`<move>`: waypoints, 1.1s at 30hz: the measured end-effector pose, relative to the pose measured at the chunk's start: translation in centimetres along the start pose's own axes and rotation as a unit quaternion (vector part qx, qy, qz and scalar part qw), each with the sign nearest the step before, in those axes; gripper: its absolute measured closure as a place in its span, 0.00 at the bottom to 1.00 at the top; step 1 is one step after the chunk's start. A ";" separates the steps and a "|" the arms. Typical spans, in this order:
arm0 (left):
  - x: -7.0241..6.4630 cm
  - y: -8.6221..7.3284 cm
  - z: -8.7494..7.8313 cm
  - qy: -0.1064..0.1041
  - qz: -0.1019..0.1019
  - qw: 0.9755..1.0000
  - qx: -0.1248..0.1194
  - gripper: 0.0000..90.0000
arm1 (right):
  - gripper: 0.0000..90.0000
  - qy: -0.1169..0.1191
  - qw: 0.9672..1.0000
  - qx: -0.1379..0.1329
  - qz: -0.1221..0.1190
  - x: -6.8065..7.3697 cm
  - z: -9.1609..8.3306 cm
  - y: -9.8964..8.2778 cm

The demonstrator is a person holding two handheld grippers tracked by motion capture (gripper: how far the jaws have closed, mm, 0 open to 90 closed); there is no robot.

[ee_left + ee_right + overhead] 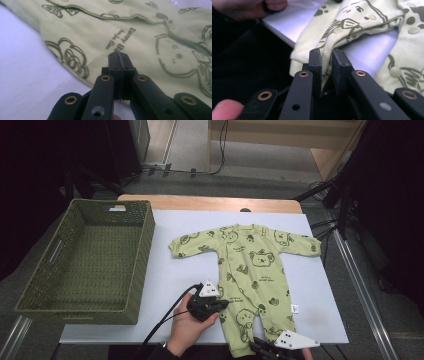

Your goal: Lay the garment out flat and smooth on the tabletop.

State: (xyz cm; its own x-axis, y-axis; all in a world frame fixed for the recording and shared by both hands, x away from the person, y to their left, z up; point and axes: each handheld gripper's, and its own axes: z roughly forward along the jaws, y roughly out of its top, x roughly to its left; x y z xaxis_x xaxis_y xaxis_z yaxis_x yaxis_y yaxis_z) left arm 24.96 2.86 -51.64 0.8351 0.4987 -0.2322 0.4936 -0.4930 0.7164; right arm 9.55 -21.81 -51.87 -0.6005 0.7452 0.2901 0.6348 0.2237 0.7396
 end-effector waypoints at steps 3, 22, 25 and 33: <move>0.1 0.0 0.0 -0.004 0.000 1.000 0.001 1.00 | 0.86 0.013 1.000 0.002 0.009 0.1 -0.6 -0.5; 0.2 0.1 0.1 -0.008 -0.005 1.000 0.007 0.99 | 0.70 -0.094 0.996 0.007 -0.006 -3.1 -1.7 -0.8; 0.2 0.1 0.1 -0.008 -0.005 1.000 0.007 0.99 | 0.87 -0.085 0.996 0.013 -0.008 -2.9 -1.5 -0.7; 0.2 0.1 0.1 -0.008 -0.005 1.000 0.007 0.99 | 0.87 -0.056 0.998 -0.016 -0.011 -2.7 -2.3 -0.5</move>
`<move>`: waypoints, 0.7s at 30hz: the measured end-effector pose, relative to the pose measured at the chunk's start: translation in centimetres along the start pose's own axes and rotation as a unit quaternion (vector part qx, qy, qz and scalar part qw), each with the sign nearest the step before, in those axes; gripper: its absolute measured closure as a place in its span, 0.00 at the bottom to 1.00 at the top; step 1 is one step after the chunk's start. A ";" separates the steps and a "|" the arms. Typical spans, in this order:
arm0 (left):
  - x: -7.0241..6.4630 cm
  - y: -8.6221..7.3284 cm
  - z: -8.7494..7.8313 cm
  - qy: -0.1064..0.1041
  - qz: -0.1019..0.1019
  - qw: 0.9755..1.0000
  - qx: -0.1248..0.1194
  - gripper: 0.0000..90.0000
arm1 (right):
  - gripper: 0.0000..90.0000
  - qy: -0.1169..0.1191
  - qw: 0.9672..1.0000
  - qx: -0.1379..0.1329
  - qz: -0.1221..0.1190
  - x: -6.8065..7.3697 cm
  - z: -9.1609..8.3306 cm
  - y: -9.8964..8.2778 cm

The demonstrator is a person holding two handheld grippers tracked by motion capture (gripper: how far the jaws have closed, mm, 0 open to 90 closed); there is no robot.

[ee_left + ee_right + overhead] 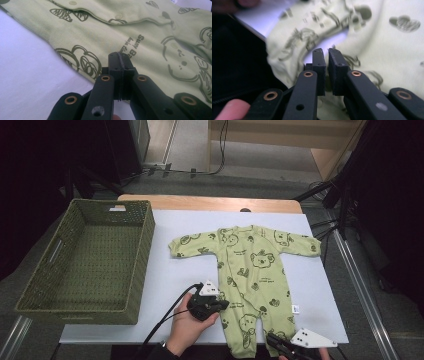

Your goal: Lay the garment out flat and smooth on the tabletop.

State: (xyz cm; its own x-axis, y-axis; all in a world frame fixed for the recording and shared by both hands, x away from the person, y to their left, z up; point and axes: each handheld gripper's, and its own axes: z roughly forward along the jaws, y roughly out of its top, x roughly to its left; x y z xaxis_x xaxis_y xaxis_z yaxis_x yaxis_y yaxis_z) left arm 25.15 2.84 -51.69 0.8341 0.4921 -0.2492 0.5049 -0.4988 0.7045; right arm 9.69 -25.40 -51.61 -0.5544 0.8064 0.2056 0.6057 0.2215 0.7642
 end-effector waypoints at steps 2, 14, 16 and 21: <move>0.0 0.0 0.0 0.000 0.000 1.000 0.000 0.99 | 0.77 -0.007 1.000 -0.020 -0.001 0.0 -0.6 0.4; 0.0 0.0 0.0 -0.001 0.000 1.000 -0.001 0.99 | 0.22 -0.062 0.994 -0.093 0.015 -2.1 -2.8 4.0; 0.0 0.0 0.0 -0.001 0.000 1.000 -0.001 1.00 | 0.17 -0.069 0.992 -0.102 0.018 -2.5 -3.1 4.8; 0.0 0.0 0.1 0.000 0.002 1.000 -0.002 0.99 | 0.13 -0.096 0.988 -0.122 0.021 -4.0 -3.6 6.6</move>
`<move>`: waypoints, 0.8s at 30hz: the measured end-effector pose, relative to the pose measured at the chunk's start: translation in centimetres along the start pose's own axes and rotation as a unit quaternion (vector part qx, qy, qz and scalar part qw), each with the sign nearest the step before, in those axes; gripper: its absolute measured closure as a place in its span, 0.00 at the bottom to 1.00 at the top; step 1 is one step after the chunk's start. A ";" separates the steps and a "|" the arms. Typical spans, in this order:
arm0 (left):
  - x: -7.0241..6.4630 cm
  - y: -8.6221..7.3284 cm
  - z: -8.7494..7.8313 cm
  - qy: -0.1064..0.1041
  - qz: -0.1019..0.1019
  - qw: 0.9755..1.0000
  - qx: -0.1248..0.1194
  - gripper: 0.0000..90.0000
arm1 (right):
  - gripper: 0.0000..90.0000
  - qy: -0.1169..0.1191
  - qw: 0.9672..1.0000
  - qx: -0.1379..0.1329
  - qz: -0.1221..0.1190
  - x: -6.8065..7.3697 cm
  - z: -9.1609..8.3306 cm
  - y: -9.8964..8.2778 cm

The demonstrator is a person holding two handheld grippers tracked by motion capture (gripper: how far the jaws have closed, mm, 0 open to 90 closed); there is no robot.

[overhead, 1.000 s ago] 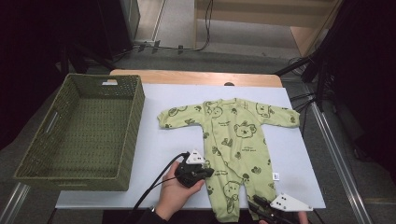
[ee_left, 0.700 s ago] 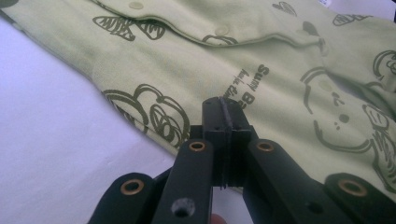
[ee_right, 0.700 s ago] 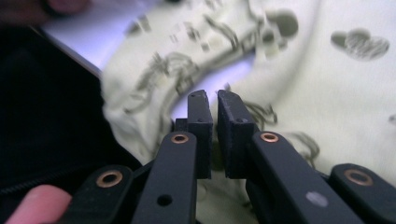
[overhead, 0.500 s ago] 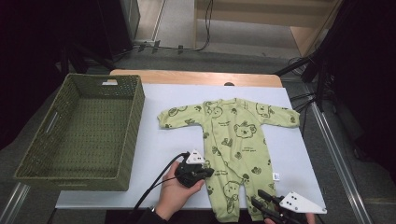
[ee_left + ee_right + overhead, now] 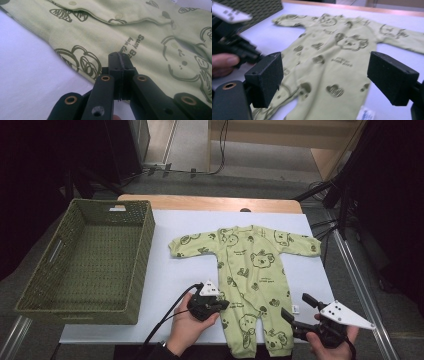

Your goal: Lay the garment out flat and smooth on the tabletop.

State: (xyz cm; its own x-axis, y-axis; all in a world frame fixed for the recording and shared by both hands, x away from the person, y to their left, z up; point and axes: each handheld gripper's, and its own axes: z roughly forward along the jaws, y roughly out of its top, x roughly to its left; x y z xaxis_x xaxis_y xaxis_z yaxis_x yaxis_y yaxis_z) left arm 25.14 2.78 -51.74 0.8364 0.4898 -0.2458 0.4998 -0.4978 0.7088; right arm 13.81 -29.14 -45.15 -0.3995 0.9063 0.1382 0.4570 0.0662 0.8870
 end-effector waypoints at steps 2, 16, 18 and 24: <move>0.0 0.0 0.0 0.000 0.000 1.000 0.000 0.99 | 0.11 0.000 1.000 0.001 0.003 -0.6 0.3 0.6; 0.0 0.0 0.0 -0.001 0.002 1.000 0.002 0.99 | 0.00 -0.018 0.999 -0.031 0.028 -3.7 1.5 0.9; 0.0 0.0 0.0 -0.001 0.000 1.000 0.003 0.99 | 0.00 -0.014 0.999 -0.034 0.033 -4.0 1.6 0.2; 0.0 0.0 0.0 -0.001 -0.001 1.000 0.003 0.99 | 0.00 -0.010 0.999 -0.033 0.020 -4.3 1.4 -1.4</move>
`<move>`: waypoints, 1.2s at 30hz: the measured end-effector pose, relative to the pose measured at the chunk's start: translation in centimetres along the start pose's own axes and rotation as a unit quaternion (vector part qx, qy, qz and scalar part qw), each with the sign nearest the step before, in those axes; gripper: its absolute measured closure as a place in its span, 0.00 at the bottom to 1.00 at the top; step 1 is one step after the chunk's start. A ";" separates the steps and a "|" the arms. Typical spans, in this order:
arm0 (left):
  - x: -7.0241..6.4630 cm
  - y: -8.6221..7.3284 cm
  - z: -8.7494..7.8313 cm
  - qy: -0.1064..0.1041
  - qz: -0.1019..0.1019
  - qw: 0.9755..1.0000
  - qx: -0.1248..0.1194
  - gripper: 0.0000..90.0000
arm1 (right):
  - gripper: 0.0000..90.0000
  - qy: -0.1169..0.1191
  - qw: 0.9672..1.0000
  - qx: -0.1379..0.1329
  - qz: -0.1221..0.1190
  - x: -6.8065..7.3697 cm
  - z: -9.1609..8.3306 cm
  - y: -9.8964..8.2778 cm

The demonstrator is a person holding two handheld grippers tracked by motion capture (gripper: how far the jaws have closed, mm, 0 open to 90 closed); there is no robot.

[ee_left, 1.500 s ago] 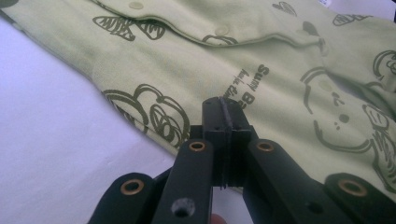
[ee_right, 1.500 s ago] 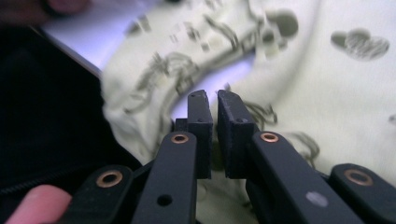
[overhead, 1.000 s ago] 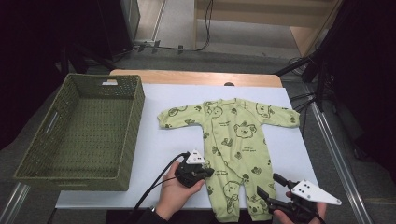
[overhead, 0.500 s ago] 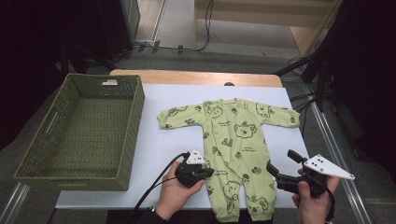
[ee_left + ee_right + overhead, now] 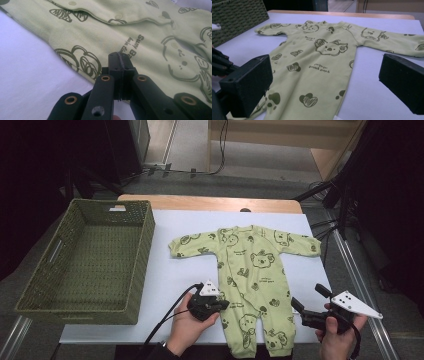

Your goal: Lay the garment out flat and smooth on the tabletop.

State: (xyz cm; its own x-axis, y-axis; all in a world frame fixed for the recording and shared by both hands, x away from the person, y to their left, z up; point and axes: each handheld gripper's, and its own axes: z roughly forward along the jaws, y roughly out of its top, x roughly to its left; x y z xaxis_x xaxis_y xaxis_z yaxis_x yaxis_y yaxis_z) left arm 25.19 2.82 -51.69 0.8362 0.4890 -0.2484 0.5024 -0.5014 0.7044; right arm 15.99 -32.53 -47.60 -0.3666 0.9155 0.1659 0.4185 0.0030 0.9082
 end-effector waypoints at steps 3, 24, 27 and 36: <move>-0.3 0.0 0.0 0.011 0.016 1.000 0.001 0.99 | 0.00 0.006 1.000 -0.001 -0.005 0.1 0.0 -0.7; 0.9 1.4 -3.7 -0.009 0.012 0.996 -0.085 0.10 | 0.00 0.010 1.000 0.001 -0.001 -0.6 -0.3 -1.8; 1.6 2.0 -4.3 -0.014 0.010 0.996 -0.090 0.02 | 0.00 0.010 1.000 0.000 -0.002 -0.6 -0.2 -1.8; 3.1 3.9 -5.6 0.016 0.008 0.994 -0.104 0.01 | 0.00 0.009 1.000 -0.003 0.001 -1.0 -0.4 -1.9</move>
State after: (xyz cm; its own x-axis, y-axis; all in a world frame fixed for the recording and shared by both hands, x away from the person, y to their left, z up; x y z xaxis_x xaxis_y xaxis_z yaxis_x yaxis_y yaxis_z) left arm 28.50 6.34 -45.96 0.8345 0.5059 -0.2185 0.4309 -0.3520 0.8309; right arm 15.28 -33.60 -49.31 -0.3798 0.9084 0.1751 0.4139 -0.0024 0.9103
